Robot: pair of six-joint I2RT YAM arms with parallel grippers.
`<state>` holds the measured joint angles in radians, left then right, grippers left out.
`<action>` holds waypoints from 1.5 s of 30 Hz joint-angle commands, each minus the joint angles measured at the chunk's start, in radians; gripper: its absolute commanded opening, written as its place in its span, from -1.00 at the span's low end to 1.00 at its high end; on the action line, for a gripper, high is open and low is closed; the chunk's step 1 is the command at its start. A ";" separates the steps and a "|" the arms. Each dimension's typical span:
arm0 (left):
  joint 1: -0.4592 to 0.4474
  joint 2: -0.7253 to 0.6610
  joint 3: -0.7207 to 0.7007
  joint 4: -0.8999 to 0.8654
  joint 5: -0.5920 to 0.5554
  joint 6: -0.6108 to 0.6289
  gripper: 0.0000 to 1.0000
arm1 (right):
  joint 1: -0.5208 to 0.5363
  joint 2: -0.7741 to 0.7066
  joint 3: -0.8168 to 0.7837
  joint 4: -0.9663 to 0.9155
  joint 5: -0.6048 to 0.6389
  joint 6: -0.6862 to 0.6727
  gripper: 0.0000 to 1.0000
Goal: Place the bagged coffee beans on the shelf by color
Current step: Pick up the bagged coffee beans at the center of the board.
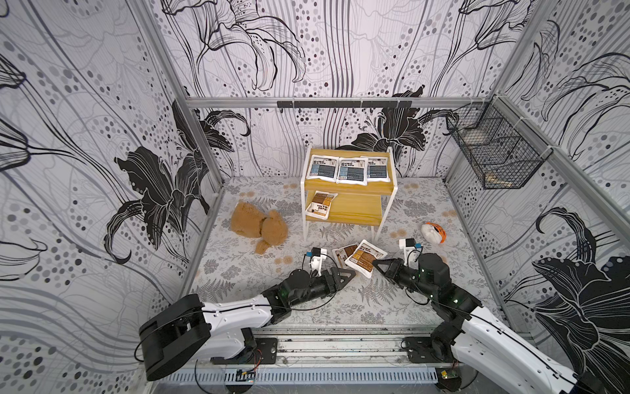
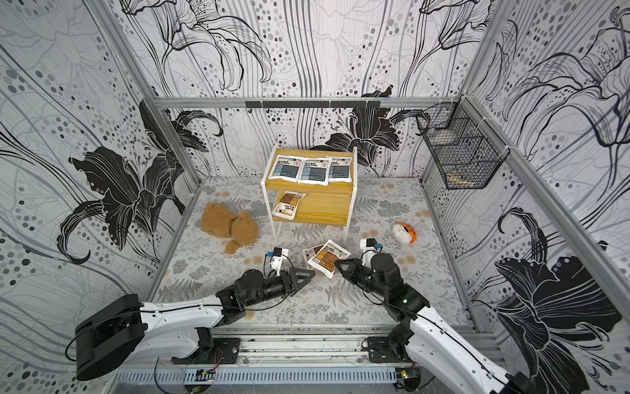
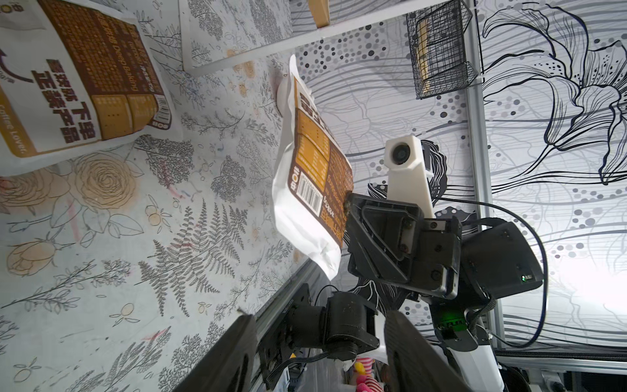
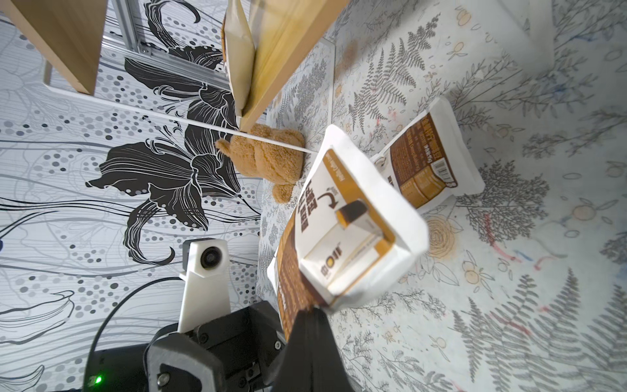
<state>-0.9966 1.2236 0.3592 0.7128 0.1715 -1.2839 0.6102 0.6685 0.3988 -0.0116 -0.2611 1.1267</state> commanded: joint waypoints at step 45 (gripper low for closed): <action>0.202 -0.167 0.180 -0.438 0.434 0.322 -0.94 | -0.026 0.109 0.324 -0.425 -0.106 -0.256 0.74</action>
<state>-0.8406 1.1027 0.4812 0.4046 0.4225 -1.0950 0.6430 0.7349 0.6670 -0.3176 -0.2623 0.9775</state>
